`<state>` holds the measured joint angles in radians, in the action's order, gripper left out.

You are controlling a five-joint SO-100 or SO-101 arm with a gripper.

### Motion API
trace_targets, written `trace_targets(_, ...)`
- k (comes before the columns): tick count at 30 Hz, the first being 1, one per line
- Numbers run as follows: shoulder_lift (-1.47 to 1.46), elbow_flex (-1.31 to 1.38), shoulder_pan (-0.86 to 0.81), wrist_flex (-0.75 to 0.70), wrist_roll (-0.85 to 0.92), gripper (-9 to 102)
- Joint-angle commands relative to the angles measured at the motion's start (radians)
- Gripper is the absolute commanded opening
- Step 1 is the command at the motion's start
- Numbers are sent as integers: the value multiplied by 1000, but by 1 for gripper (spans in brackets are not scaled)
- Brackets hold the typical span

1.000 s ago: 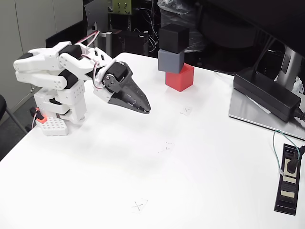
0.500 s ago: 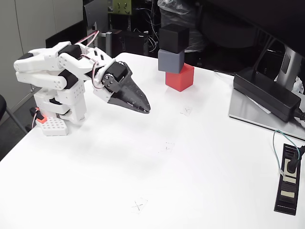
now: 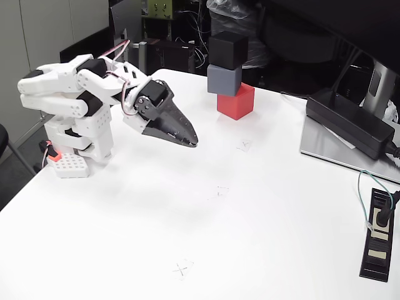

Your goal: Stack the three blocks in an ordered color.

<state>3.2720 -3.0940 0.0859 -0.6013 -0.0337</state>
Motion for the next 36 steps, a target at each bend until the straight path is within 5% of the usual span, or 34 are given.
trace_targets(1, 5, 3, 55, 6, -8, -1)
trace_targets(36, 3, 3, 121, 6, 2, -1)
